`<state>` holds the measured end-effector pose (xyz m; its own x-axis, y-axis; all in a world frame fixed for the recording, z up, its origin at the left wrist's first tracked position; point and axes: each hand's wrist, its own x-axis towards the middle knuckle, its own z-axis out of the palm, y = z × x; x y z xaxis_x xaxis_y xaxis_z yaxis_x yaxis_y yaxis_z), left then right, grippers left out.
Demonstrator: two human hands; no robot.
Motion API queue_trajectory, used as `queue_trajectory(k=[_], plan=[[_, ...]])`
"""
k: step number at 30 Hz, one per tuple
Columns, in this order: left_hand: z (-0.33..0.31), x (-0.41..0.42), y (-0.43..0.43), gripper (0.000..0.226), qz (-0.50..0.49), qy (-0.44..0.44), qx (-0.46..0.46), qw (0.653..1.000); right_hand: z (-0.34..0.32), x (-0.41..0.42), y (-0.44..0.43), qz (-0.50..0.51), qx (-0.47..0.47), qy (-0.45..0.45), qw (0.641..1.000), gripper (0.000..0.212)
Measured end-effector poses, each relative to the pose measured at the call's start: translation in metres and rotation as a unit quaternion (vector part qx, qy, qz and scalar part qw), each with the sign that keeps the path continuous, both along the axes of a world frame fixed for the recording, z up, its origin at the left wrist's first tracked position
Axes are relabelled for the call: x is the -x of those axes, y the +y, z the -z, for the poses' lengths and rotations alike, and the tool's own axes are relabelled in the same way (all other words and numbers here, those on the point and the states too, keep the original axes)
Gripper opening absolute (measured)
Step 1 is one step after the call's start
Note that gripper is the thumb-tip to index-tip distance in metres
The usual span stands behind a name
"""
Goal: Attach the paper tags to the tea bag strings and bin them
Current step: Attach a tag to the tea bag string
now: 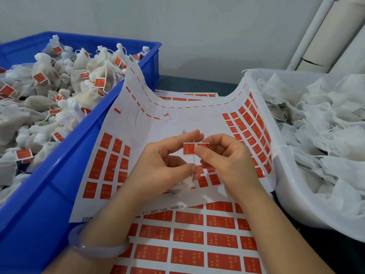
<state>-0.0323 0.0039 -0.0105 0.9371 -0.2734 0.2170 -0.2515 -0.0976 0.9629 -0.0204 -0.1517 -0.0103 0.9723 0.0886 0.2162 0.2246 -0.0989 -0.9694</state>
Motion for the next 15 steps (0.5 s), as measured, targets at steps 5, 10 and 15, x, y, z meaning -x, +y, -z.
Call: queue_trajectory(k=[5, 10, 15], plan=[[0.0007, 0.0001, -0.0001, 0.065, 0.002, -0.003, -0.002, 1.000, 0.0007, -0.0006, 0.0006, -0.003, -0.002, 0.002, 1.000, 0.028], [0.0007, 0.0005, -0.0010, 0.066, 0.000, -0.006, -0.014, 1.000, 0.0033, -0.0019, -0.0004, 0.002, 0.003, 0.004, 1.000, 0.010], [0.0008, 0.0007, -0.0012, 0.066, 0.000, -0.012, -0.022, 1.000, 0.0037, -0.0025, 0.0001, 0.008, 0.003, 0.009, 1.000, 0.010]])
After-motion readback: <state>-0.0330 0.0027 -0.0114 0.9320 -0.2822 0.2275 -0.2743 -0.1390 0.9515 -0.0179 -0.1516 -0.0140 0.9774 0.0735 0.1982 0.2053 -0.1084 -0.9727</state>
